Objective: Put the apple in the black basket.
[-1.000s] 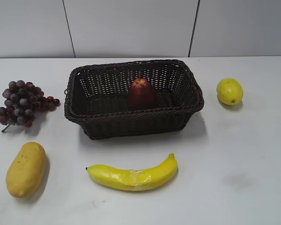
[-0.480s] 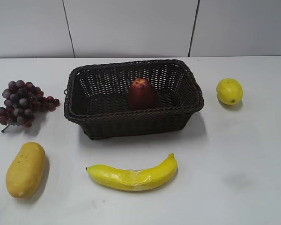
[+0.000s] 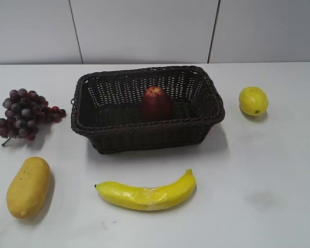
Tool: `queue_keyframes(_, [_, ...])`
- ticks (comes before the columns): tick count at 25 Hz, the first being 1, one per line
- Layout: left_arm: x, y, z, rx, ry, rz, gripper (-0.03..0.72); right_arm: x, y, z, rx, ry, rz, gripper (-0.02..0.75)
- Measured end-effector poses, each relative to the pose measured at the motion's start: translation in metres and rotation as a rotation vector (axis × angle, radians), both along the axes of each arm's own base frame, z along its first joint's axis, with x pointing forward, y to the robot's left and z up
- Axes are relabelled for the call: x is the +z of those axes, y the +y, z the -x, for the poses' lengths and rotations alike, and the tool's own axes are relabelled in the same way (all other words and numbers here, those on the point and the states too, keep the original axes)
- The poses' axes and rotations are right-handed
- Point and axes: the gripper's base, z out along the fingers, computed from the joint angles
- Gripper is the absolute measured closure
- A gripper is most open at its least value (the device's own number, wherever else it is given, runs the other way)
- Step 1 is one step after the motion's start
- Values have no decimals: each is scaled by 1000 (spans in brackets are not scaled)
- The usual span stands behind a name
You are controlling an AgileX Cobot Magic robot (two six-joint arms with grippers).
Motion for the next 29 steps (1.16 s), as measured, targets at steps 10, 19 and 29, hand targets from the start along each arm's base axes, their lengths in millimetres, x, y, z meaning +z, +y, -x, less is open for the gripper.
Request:
queue_keyframes(10, [0,0,0,0,0,0,452,0,0,0,-8,0,-1,147])
queue_keyframes(19, [0,0,0,0,0,0,452,0,2,0,1,0,-22,147])
queue_keyframes(29, [0,0,0,0,0,0,452,0,2,0,3,0,-26,147])
